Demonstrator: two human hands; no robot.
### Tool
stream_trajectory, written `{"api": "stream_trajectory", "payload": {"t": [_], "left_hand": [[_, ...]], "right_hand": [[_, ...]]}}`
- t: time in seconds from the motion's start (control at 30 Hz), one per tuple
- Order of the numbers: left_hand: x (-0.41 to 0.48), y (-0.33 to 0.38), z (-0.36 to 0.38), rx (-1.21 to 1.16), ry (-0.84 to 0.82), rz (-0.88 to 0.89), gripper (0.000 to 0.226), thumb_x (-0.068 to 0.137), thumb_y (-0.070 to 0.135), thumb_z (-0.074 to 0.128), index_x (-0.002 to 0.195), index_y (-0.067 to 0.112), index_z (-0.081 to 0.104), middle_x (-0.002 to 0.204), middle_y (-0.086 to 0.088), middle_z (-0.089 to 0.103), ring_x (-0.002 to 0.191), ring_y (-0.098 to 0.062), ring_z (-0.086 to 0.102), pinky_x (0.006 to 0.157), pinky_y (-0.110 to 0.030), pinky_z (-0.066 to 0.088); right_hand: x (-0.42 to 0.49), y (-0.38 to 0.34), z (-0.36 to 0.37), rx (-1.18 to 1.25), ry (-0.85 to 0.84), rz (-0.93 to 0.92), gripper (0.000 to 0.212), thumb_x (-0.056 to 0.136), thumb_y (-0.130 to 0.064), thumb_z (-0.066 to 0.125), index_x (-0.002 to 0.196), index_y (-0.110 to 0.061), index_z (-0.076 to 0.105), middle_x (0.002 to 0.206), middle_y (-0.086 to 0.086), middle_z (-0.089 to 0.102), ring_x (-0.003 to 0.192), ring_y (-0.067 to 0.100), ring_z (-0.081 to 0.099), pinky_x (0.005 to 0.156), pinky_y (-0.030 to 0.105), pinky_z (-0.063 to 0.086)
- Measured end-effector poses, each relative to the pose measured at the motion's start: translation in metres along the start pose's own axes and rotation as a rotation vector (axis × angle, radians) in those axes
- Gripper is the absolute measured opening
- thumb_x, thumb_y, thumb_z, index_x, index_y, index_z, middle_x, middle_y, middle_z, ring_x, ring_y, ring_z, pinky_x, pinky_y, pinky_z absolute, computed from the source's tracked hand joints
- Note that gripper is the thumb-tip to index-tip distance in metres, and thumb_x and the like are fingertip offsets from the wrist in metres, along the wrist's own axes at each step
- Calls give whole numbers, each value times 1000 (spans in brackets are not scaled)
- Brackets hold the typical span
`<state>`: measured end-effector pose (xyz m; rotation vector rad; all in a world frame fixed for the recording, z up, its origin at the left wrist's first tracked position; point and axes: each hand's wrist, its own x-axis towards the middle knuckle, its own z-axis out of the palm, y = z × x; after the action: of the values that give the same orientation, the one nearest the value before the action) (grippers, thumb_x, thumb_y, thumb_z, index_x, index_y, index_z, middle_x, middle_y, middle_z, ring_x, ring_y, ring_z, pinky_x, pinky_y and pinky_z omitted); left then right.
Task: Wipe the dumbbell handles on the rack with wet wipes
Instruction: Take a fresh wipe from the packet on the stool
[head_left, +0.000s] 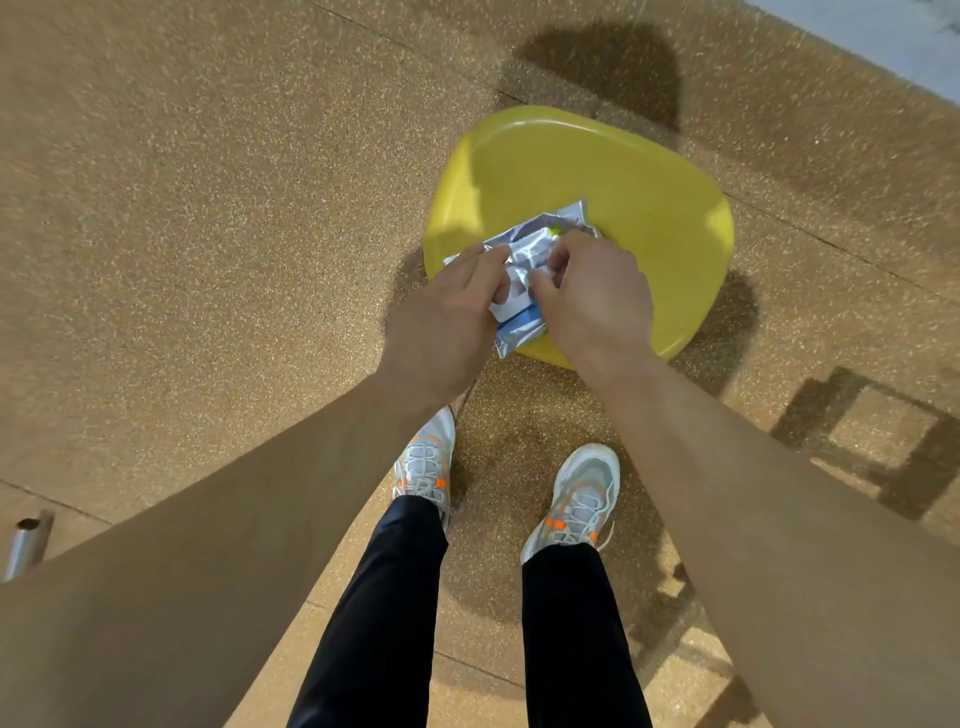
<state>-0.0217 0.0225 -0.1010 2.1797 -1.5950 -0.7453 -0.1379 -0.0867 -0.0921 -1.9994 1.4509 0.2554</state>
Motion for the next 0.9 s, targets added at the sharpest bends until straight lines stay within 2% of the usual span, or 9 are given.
{"api": "stream_trajectory", "payload": {"t": [0.07,0.17,0.3,0.4,0.53,0.63,0.7,0.8,0.9], "left_hand": [[-1,-2,3,-15,-27,-27,45,81,-1,48,124,10,56,122,-3,62,133,-20,49,67,-45,56],[-1,-3,4,-41,-60,-88,47,86,5,44,131,12,53,134,-3,59,144,-19,42,76,-47,57],[0,2,1,-85,-36,-129,38,86,0,49,121,13,55,141,0,59,143,-19,43,76,-47,56],[1,5,-1,-103,-43,-175,40,88,-1,52,125,15,56,140,3,59,143,-18,42,79,-47,54],[2,4,0,-113,-45,-190,32,90,0,51,118,16,55,145,7,55,145,-14,39,82,-46,54],[2,0,1,-115,-67,-170,41,89,5,45,127,17,53,142,5,56,144,-17,41,84,-47,54],[2,-3,2,-95,-80,-159,43,88,8,43,129,17,53,144,4,55,146,-16,39,85,-47,55],[1,-6,4,-76,-72,-148,40,90,8,49,127,23,49,144,6,55,144,-15,41,81,-46,57],[1,1,4,-62,-39,-161,33,90,7,54,118,24,48,140,8,56,139,-15,48,69,-37,54]], "right_hand": [[1,-1,1,4,3,14,22,94,-35,67,106,-16,65,107,6,68,97,27,63,72,34,45],[3,-2,0,5,-9,1,25,93,-35,70,106,-13,66,107,7,69,99,27,64,76,34,46],[6,-2,-2,-21,-36,-41,20,95,-31,69,102,-12,69,105,9,69,97,29,64,70,32,40],[8,-3,0,-72,-41,-48,13,98,-27,65,97,-14,69,105,8,68,96,27,63,68,30,33],[7,-4,5,-126,-26,-61,12,101,-18,59,95,-12,67,105,10,64,94,28,62,66,31,29],[4,-4,8,-192,-39,-105,8,101,-10,56,104,-9,64,114,12,60,100,31,61,68,32,30],[2,-4,8,-241,-56,-149,14,100,-5,57,113,-7,61,121,14,58,105,32,60,71,32,31],[2,-1,8,-288,-73,-216,20,100,-3,56,120,-3,56,125,19,56,108,34,60,74,32,33],[3,5,7,-263,-75,-267,19,102,-6,53,120,-1,54,125,20,55,107,35,59,75,31,32]]}}
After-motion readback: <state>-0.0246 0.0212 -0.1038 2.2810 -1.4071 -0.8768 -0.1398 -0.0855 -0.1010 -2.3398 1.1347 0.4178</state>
